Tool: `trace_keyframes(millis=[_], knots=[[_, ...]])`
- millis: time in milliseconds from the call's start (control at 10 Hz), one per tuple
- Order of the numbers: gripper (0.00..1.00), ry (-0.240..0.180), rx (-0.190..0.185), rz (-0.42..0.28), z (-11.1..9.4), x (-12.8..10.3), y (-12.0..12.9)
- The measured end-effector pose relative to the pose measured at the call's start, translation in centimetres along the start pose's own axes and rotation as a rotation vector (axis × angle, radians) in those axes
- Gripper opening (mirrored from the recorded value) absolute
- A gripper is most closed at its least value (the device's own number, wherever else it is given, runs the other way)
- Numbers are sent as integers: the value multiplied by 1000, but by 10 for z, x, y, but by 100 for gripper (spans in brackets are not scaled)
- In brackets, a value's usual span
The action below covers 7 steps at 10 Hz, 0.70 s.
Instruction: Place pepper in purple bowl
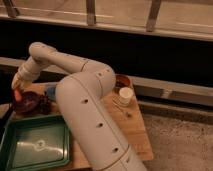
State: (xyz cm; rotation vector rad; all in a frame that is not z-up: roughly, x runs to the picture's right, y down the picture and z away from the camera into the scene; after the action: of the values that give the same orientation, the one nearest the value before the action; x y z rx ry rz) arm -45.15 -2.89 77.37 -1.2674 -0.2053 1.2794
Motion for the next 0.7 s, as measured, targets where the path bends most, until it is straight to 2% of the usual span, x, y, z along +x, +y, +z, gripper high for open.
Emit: trace_keyframes(millis=[100, 300, 700], knots=[[0, -1, 0, 0, -1, 0, 0], [13, -2, 1, 2, -2, 0, -2], [53, 0, 2, -1, 0, 0, -1]])
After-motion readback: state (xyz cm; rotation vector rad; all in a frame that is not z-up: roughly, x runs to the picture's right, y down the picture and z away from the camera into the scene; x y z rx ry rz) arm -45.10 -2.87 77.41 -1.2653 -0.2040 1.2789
